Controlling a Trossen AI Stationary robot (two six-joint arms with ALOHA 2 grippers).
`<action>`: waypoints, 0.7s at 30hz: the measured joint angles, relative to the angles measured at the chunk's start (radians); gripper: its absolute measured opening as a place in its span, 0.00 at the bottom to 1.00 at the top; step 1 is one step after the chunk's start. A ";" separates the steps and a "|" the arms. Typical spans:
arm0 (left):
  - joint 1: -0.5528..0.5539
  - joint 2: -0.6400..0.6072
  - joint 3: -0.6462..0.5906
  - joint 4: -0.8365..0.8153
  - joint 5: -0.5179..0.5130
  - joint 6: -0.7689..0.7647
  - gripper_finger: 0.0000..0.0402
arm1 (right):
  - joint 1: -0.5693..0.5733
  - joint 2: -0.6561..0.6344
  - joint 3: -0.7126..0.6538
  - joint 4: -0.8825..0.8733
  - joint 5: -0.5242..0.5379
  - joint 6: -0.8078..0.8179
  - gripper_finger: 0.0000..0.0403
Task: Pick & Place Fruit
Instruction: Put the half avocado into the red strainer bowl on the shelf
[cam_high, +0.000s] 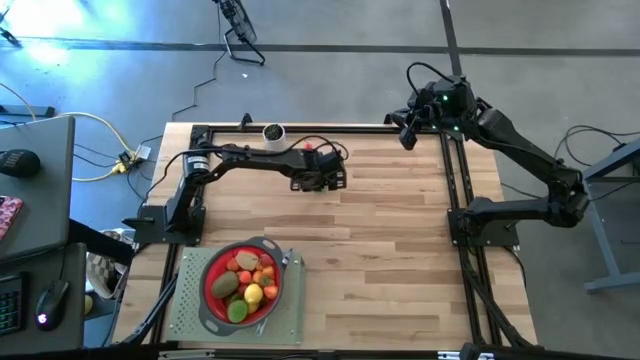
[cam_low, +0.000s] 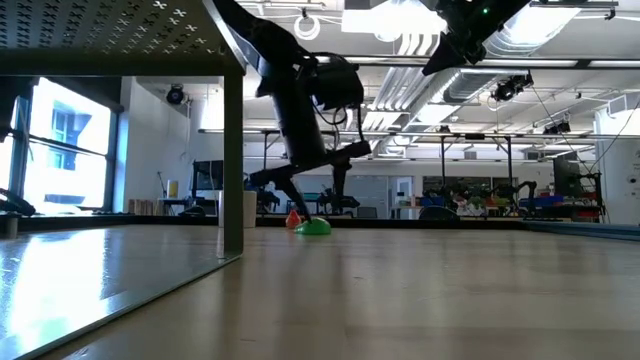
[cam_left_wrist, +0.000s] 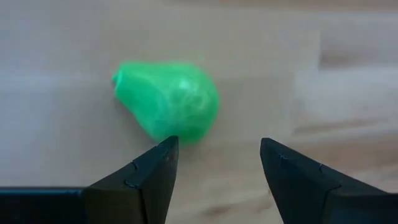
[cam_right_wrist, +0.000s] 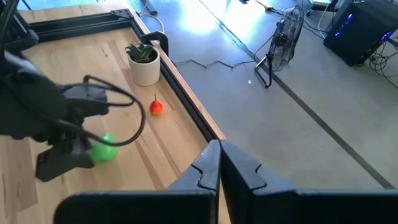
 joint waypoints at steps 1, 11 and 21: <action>-0.005 0.001 -0.001 -0.010 0.015 -0.003 0.56 | 0.000 0.000 0.000 0.000 0.000 0.000 0.01; -0.061 -0.048 -0.003 -0.070 0.017 -0.078 0.56 | 0.000 0.000 0.000 0.000 0.000 0.000 0.01; -0.014 -0.093 -0.002 -0.071 -0.082 -0.060 0.56 | 0.000 0.000 0.000 0.000 0.000 0.001 0.01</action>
